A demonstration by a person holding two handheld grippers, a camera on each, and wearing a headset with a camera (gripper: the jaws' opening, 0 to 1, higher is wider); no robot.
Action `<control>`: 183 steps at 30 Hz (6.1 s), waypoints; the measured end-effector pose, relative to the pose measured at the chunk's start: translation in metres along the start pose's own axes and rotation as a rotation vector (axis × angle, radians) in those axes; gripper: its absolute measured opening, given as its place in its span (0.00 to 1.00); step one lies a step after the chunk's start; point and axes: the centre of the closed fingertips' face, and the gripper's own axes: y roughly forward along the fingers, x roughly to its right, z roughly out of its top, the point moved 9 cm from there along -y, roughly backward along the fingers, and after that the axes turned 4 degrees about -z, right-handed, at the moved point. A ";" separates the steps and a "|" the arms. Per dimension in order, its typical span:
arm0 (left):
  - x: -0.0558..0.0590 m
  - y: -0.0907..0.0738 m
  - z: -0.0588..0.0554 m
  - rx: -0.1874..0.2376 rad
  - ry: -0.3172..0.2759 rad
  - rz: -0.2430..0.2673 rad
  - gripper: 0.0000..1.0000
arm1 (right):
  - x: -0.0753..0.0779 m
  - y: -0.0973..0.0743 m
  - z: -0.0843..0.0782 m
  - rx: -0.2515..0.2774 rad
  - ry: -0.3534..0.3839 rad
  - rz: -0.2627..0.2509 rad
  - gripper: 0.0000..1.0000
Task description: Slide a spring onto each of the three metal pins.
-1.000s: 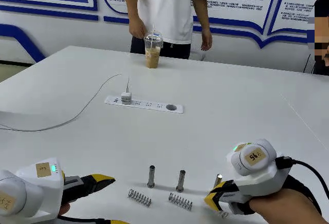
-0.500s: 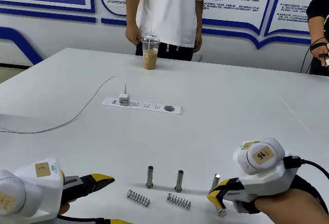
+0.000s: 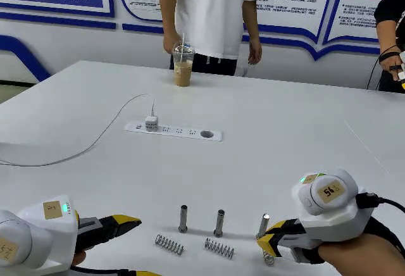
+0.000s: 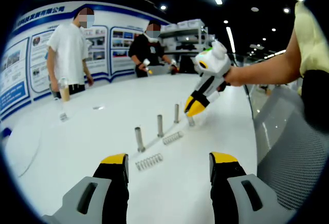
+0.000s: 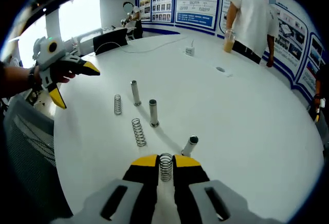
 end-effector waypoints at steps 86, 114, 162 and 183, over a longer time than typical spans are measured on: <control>0.003 -0.002 -0.001 -0.006 -0.005 0.011 0.64 | 0.025 -0.034 0.039 0.289 0.086 -0.081 0.12; 0.003 -0.002 -0.005 -0.018 -0.017 0.012 0.64 | 0.032 -0.018 0.026 0.282 0.129 -0.081 0.12; 0.003 0.001 -0.010 -0.021 -0.034 0.011 0.64 | 0.028 0.013 0.003 0.179 0.093 -0.069 0.12; 0.003 0.001 -0.010 -0.014 -0.032 0.012 0.64 | 0.026 0.009 -0.003 0.170 0.100 -0.072 0.15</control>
